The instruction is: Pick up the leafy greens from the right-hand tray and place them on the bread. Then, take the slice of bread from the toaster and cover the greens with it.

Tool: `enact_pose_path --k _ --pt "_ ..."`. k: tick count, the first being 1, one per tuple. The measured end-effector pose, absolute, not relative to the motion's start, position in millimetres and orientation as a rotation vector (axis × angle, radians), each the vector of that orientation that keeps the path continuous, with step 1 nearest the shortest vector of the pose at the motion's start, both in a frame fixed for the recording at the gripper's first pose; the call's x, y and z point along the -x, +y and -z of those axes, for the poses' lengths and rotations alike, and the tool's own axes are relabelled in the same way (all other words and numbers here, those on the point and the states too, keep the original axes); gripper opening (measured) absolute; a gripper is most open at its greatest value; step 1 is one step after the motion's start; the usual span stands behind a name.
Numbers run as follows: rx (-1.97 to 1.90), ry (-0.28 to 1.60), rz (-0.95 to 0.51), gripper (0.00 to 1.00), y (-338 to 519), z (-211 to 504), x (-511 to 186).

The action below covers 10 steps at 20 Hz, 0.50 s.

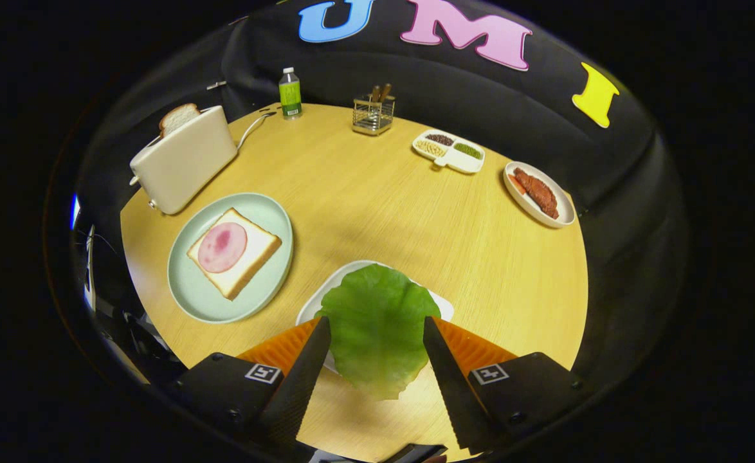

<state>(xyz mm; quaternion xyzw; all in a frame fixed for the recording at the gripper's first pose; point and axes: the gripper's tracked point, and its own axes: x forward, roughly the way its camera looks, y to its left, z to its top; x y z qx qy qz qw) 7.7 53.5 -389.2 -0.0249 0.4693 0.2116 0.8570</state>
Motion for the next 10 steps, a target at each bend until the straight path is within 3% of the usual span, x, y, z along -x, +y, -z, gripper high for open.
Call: enact_pose_path --k 3,10 --pt "0.062 1.051 -0.467 0.9 57 415 -6" --pt "0.017 1.132 -0.48 0.7 66 436 -3"
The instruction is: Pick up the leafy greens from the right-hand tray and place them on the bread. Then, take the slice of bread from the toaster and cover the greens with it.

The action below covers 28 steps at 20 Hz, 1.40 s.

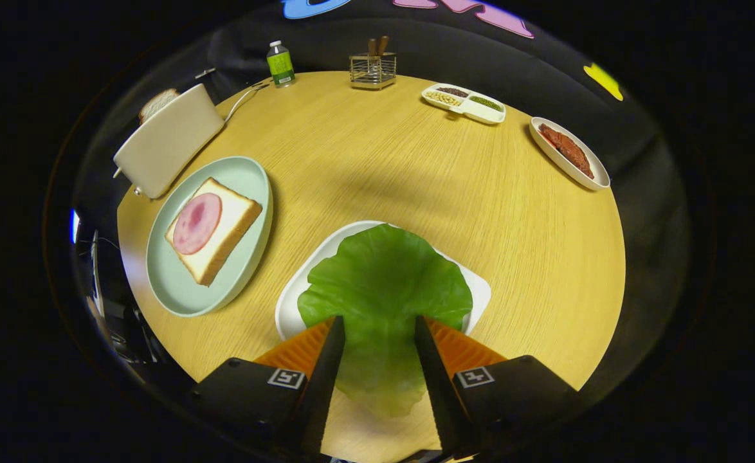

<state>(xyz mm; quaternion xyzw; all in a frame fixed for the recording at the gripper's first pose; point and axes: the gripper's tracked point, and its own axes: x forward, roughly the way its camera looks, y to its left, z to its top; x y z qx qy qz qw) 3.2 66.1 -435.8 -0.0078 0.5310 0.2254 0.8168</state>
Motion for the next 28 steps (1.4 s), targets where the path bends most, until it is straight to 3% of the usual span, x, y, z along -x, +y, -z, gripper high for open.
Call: enact_pose_path --k 1,4,6,15,22,28 --pt "0.018 1.135 -0.484 0.67 66 436 -2" --pt "0.03 1.118 -0.485 0.19 65 435 -6" --pt "0.016 1.12 -0.472 0.08 63 432 -6" --pt "-0.1 0.912 -0.415 0.08 72 337 -22" --pt "-0.089 0.828 -0.532 0.08 143 278 -17" --pt "-0.044 0.843 -0.642 0.08 215 273 -6"
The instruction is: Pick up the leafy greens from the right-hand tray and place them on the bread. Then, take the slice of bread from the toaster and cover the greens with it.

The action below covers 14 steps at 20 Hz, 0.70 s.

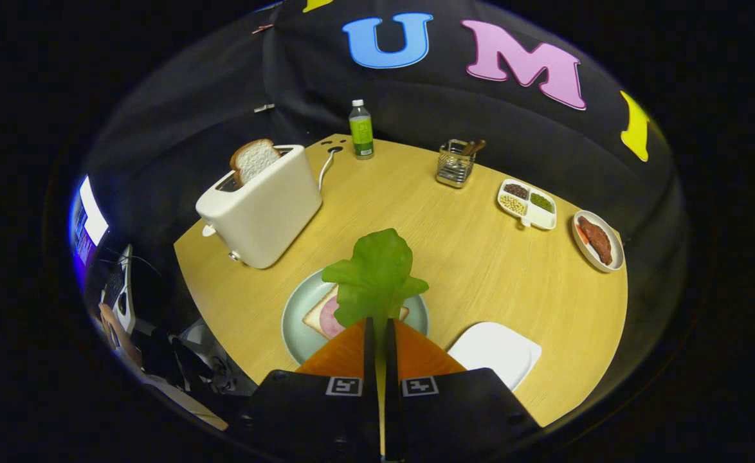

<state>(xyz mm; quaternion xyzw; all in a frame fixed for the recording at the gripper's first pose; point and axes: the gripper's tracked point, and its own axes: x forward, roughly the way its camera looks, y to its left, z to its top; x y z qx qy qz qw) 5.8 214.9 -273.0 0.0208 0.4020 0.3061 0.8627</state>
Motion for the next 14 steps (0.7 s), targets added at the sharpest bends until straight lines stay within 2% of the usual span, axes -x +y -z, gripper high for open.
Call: enact_pose_path --k 4,5,9,14 --pt "0.003 0.875 -0.644 0.08 241 288 -7" --pt "0.0 0.875 -0.638 0.21 246 291 -8" --pt "-0.006 0.865 -0.62 1.0 251 294 -12" --pt "0.002 0.802 -0.614 1.0 247 274 -15"
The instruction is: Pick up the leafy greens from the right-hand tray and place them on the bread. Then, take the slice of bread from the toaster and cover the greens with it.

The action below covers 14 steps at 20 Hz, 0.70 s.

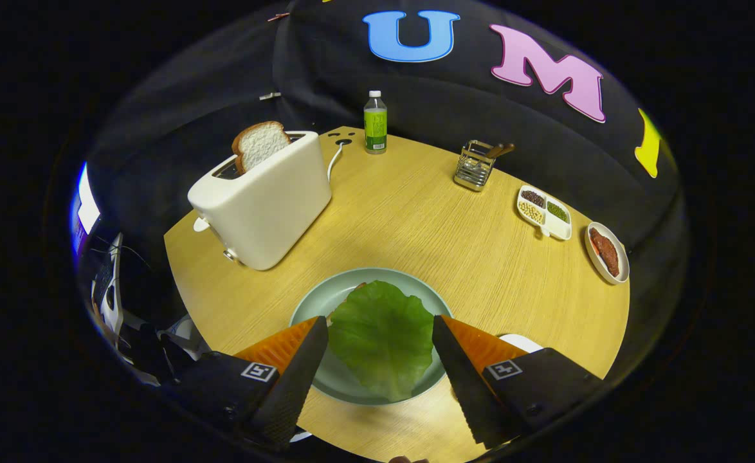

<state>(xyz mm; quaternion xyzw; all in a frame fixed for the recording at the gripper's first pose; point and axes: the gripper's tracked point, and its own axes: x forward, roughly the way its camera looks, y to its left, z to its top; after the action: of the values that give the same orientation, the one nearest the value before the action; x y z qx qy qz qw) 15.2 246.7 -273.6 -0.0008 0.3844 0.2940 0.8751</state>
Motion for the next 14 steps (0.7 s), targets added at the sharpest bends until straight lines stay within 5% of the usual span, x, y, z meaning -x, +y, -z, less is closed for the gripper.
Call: enact_pose_path --k 14 --pt "-0.121 0.542 -0.766 1.0 367 94 -52"
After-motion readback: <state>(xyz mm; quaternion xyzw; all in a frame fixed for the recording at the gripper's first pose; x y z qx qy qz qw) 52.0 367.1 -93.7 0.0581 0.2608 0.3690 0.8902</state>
